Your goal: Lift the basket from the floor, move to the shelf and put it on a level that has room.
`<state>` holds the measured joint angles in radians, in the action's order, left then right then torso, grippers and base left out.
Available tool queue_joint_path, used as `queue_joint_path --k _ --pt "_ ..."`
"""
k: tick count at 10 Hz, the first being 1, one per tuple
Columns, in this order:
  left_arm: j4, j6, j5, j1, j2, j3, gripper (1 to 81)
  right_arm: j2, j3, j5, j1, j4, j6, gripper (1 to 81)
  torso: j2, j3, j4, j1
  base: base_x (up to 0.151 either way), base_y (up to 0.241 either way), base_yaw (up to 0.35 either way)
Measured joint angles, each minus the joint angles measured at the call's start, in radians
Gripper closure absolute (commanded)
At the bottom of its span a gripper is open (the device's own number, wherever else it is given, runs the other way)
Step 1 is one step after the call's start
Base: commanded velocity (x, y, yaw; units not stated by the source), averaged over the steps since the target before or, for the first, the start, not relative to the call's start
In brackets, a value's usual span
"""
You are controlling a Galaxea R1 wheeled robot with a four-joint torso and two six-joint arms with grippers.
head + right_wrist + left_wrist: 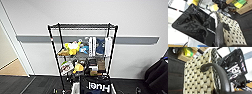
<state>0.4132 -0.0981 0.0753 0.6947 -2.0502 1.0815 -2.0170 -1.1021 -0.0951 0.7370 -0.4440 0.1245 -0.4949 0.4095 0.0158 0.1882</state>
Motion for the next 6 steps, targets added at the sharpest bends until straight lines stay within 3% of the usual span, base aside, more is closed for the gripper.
queue_joint_path --k 6 --pt "0.0 0.0 -0.01 0.001 -0.003 0.0 81.1 -0.003 -0.001 -0.001 0.0 0.0 0.0 81.1 -0.001 -0.006 0.0 -0.001 0.0 0.0 0.0"
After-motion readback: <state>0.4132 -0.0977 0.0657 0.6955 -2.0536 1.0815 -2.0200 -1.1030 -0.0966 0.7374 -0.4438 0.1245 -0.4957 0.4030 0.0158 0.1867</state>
